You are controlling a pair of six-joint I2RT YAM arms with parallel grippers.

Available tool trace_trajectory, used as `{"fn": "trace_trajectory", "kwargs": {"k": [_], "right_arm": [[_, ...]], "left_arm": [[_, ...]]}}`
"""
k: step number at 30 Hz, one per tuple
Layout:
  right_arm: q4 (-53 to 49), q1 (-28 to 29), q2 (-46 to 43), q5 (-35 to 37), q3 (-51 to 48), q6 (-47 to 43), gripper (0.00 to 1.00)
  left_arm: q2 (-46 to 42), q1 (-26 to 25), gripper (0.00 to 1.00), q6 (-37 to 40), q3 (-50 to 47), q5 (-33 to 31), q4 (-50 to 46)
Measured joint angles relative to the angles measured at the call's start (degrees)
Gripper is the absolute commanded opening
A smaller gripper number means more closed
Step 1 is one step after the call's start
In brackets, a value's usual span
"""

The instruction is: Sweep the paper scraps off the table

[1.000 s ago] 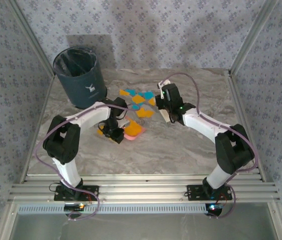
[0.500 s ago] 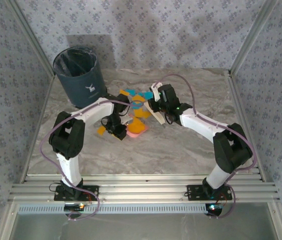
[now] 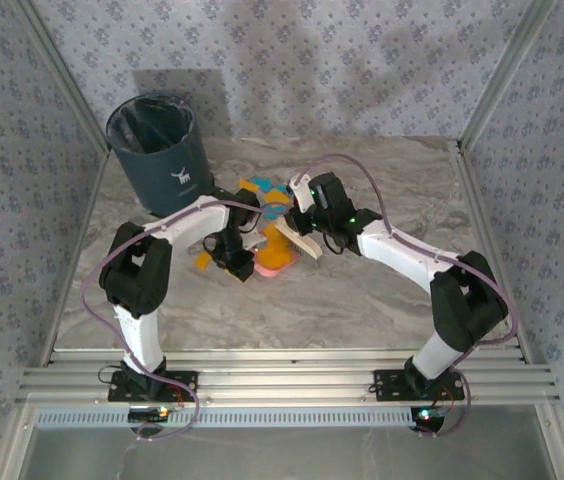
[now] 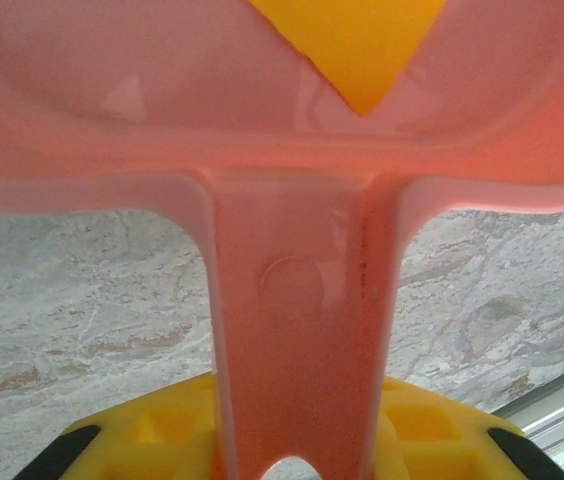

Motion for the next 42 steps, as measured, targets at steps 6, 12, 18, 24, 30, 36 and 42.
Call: {"fn": "trace_trajectory", "kwargs": {"k": [6,12,18,24,30,36,42], "right_arm": [[-3.6,0.8,-2.8,-2.0,-0.7,-0.8,0.00],[-5.2,0.8,-5.7,-1.2,-1.6,-1.0,0.00],[-4.4,0.8,-8.3,3.1,-3.3,-0.9,0.00],[-1.4,0.1,-8.2,7.8,-4.3,0.6,0.00],[2.7,-1.6,-4.6,9.6,-4.2,2.3,0.00],[4.3,-1.6,-0.9,7.9,-2.7,2.7,0.00],[4.0,-1.4,-0.8,3.7,-2.6,2.7,0.00]], "left_arm": [[0.2,-0.8,0.00,0.0,0.0,0.0,0.0],[0.2,-1.1,0.00,0.0,0.0,0.0,0.0],[0.2,-1.4,0.00,0.0,0.0,0.0,0.0],[0.2,-2.5,0.00,0.0,-0.9,0.6,0.3],[0.0,-3.0,0.00,0.5,-1.8,1.5,0.4],[-0.5,-3.5,0.00,0.9,-2.2,2.2,0.6],[-0.5,-3.7,0.00,0.9,-2.2,2.3,0.6]]}}
